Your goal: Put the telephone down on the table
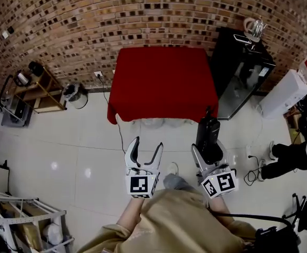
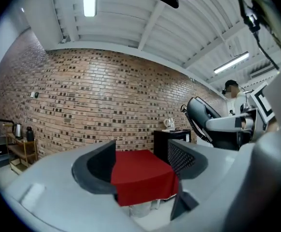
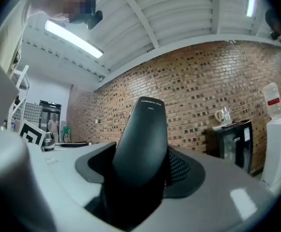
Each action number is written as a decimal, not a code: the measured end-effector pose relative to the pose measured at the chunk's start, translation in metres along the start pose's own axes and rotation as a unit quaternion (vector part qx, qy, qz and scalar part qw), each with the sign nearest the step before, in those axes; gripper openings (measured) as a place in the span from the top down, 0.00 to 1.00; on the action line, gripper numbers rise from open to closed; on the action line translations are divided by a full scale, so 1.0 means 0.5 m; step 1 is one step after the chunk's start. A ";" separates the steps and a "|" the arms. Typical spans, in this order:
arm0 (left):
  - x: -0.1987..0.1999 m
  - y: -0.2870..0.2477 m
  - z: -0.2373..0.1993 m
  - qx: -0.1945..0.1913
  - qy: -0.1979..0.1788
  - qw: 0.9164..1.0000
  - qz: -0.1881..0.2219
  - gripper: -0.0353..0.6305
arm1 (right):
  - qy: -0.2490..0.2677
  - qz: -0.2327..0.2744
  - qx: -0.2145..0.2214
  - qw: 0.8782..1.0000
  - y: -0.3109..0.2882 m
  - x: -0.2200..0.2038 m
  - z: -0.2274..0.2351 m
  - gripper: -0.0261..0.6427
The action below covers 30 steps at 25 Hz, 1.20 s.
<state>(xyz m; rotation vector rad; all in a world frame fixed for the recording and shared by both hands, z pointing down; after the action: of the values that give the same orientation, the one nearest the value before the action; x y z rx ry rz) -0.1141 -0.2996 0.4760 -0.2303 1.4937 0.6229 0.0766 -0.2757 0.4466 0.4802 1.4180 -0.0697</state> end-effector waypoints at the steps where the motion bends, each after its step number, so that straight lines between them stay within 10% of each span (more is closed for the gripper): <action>1: 0.008 -0.042 -0.007 0.003 -0.006 1.000 0.012 0.44 | -0.001 0.001 0.007 1.000 -0.035 0.004 0.026 0.52; 10: 0.045 -0.417 -0.034 0.040 -0.019 0.999 -0.031 0.44 | -0.053 -0.025 0.023 0.998 -0.306 0.027 0.343 0.52; 30: -0.150 -0.954 -0.287 -0.023 0.019 0.998 -0.063 0.44 | -0.075 -0.162 -0.044 0.983 -0.766 -0.244 0.628 0.52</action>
<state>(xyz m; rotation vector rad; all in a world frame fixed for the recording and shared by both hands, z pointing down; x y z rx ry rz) 0.0130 -0.7845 0.4259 -0.3706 1.4895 0.5554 0.2226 -0.7634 0.4801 0.1634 1.3326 -0.2992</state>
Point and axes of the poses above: the fingertips, and each gripper's own axes: y backward along the fingers, z to its right, x out of its top, the point moved 2 cm from there along y, backward along the fingers, and after that the axes turned 8 degrees about -x, right-handed, at the moved point
